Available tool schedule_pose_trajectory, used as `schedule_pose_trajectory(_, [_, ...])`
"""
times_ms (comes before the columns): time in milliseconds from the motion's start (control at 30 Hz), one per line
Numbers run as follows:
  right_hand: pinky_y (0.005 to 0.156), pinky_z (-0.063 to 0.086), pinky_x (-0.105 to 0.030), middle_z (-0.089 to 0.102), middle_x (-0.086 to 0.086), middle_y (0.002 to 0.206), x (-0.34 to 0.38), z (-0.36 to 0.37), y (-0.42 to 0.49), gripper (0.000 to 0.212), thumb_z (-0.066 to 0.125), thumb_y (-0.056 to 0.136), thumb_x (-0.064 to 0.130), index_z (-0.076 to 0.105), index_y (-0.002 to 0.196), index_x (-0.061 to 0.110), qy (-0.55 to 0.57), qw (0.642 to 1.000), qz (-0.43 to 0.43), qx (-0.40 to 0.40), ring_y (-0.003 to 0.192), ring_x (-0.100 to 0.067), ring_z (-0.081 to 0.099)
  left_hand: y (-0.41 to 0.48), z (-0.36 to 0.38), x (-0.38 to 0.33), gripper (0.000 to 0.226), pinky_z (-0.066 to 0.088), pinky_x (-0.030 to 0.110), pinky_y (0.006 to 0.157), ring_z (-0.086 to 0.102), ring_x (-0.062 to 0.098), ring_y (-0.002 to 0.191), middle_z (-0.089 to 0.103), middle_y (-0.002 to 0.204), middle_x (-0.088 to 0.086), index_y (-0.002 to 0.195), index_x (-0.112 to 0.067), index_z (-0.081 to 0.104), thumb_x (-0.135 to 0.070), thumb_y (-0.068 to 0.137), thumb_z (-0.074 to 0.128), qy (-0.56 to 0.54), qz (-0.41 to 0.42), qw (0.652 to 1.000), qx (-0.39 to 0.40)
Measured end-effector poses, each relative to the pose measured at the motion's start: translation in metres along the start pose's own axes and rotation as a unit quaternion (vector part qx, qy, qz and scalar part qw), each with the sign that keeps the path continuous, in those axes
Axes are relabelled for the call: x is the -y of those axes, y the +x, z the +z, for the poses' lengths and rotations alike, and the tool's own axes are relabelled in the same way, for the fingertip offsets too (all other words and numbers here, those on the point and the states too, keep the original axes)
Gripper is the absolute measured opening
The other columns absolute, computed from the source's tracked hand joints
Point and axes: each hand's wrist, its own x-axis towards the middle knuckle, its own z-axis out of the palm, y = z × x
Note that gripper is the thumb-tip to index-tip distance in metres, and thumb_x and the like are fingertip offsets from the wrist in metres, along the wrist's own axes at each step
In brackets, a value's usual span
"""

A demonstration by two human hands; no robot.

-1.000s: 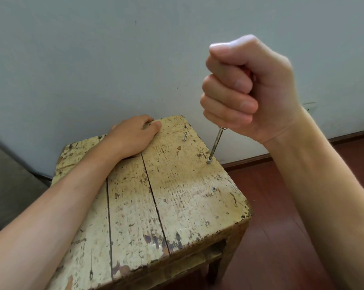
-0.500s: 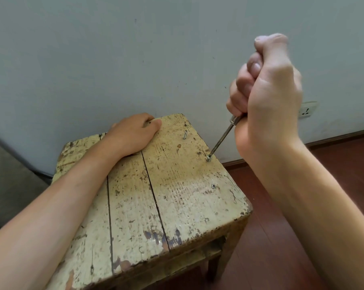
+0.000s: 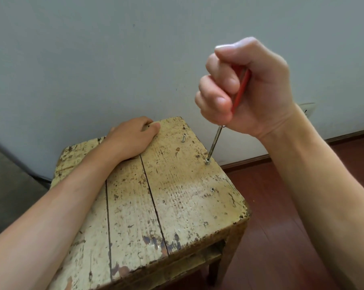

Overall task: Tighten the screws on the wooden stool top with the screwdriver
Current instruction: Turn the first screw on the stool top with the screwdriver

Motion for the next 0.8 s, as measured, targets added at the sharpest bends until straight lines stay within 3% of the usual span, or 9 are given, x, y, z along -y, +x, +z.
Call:
schedule_pose_trajectory(67, [0.037,0.028,-0.016,0.041,0.002,0.037,-0.001,0.002,0.002,0.045,0.051,0.088,0.021,0.042,0.045,0.021,-0.002,1.000,0.019,-0.013,0.030,-0.013,0.032,0.000,0.000,0.001,0.050,0.039,0.052,0.109,0.056,0.023,0.122,0.063,0.130,-0.006,0.131,-0.031,0.059,-0.062,0.101,0.034,0.001,0.000,1.000,0.001])
schedule_pose_trajectory(167, [0.037,0.020,-0.014,0.025,0.007,0.036,-0.004,0.008,0.001,0.049,0.036,0.099,0.019,0.020,0.052,0.021,-0.035,0.997,0.014,-0.068,0.031,-0.010,0.019,-0.001,0.001,0.001,0.050,0.039,0.052,0.109,0.056,0.023,0.122,0.063,0.131,-0.006,0.131,-0.031,0.058,-0.062,0.101,0.034,0.001,0.000,1.000,0.002])
schedule_pose_trajectory(333, [0.039,0.019,-0.016,0.020,0.005,0.042,-0.007,0.022,-0.003,0.051,0.038,0.105,0.018,0.017,0.059,0.021,-0.059,0.966,-0.046,-0.246,0.035,-0.014,0.014,-0.002,-0.001,-0.001,0.049,0.038,0.051,0.110,0.055,0.025,0.124,0.062,0.132,-0.004,0.131,-0.030,0.059,-0.060,0.102,0.035,0.001,-0.001,1.000,-0.001])
schedule_pose_trajectory(533, [0.043,0.018,-0.024,0.024,0.007,0.051,-0.019,0.036,-0.005,0.047,0.048,0.106,0.022,0.023,0.066,0.025,-0.055,0.872,-0.128,-0.468,0.045,-0.017,0.015,-0.004,-0.001,-0.004,0.046,0.039,0.049,0.109,0.055,0.025,0.123,0.063,0.130,-0.003,0.130,-0.027,0.059,-0.056,0.103,0.035,0.002,0.003,1.000,0.001])
schedule_pose_trajectory(633, [0.043,0.021,-0.025,0.028,0.007,0.052,-0.019,0.038,-0.008,0.046,0.048,0.108,0.029,0.034,0.064,0.025,-0.054,0.881,-0.129,-0.453,0.045,-0.015,0.019,-0.004,-0.002,-0.004,0.046,0.039,0.050,0.109,0.055,0.025,0.123,0.063,0.130,-0.002,0.130,-0.027,0.059,-0.056,0.103,0.035,0.002,0.002,1.000,0.000])
schedule_pose_trajectory(800, [0.049,0.028,-0.027,0.041,0.001,0.059,-0.005,0.015,-0.015,0.026,0.043,0.104,0.026,0.056,0.084,0.015,-0.033,0.963,-0.054,-0.261,0.050,-0.017,0.031,-0.004,-0.003,-0.004,0.046,0.040,0.049,0.108,0.056,0.025,0.121,0.064,0.127,-0.003,0.129,-0.028,0.060,-0.056,0.103,0.035,0.001,0.001,1.000,-0.001])
